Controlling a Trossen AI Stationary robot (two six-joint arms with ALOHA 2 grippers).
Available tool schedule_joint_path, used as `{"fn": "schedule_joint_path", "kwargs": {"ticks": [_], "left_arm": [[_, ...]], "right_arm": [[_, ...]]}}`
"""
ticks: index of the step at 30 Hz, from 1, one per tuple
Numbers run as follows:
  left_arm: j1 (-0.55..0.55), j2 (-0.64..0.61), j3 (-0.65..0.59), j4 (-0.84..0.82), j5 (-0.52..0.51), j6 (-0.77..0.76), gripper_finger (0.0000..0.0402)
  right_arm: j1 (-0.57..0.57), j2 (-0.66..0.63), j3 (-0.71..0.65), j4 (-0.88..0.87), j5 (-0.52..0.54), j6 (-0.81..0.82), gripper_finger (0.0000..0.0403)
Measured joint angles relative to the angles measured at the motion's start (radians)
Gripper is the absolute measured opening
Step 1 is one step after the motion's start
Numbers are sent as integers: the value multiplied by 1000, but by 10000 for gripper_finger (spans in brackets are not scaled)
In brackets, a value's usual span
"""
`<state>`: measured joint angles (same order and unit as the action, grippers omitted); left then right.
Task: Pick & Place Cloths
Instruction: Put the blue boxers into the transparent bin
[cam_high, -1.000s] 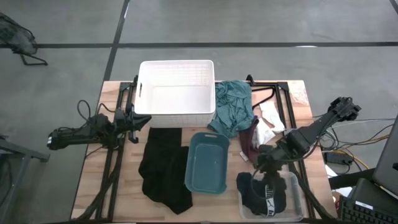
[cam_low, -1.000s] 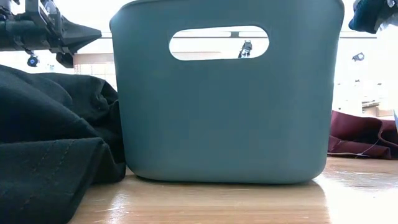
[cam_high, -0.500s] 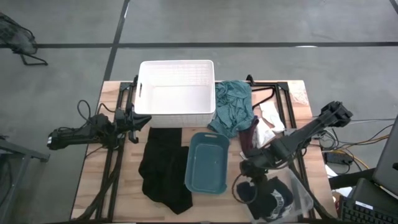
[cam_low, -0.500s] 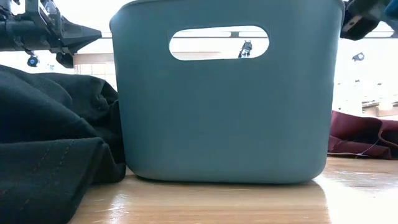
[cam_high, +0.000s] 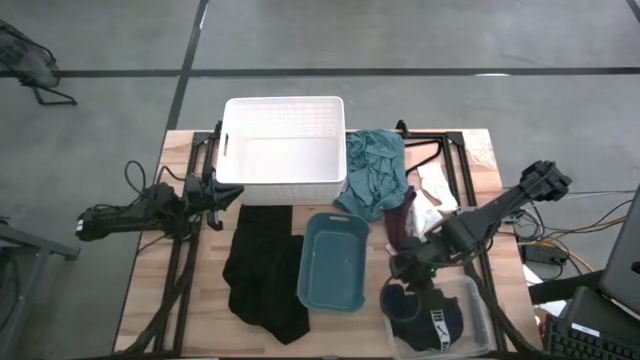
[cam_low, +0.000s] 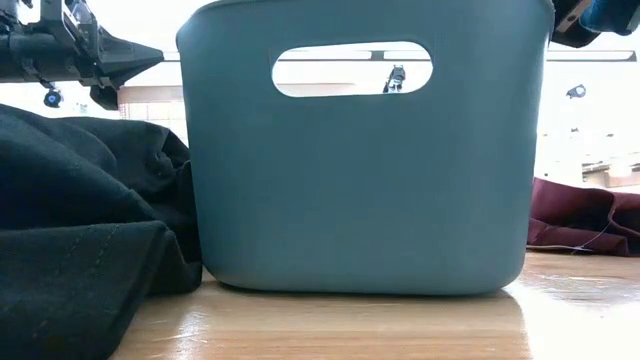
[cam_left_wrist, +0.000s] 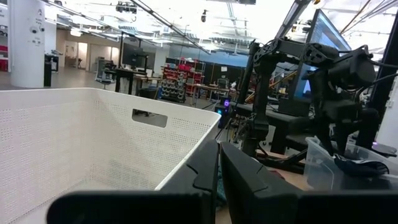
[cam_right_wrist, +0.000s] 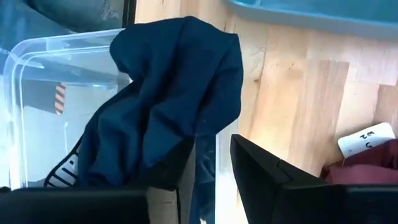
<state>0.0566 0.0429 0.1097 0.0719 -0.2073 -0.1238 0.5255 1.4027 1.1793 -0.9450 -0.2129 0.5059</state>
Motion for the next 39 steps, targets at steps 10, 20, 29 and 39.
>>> {"fn": "schedule_joint_path", "kwargs": {"ticks": [10,20,29,39], "left_arm": [[0,0,0,0,0,0,23],[0,0,0,-1,0,0,23],[0,0,0,-1,0,0,23],[0,0,0,-2,0,0,23]], "right_arm": [[-6,0,73,-100,62,-24,149],[-34,59,145,-3,153,-172,154],[-41,85,135,20,99,-213,126],[-40,87,100,30,50,-226,111]]}}
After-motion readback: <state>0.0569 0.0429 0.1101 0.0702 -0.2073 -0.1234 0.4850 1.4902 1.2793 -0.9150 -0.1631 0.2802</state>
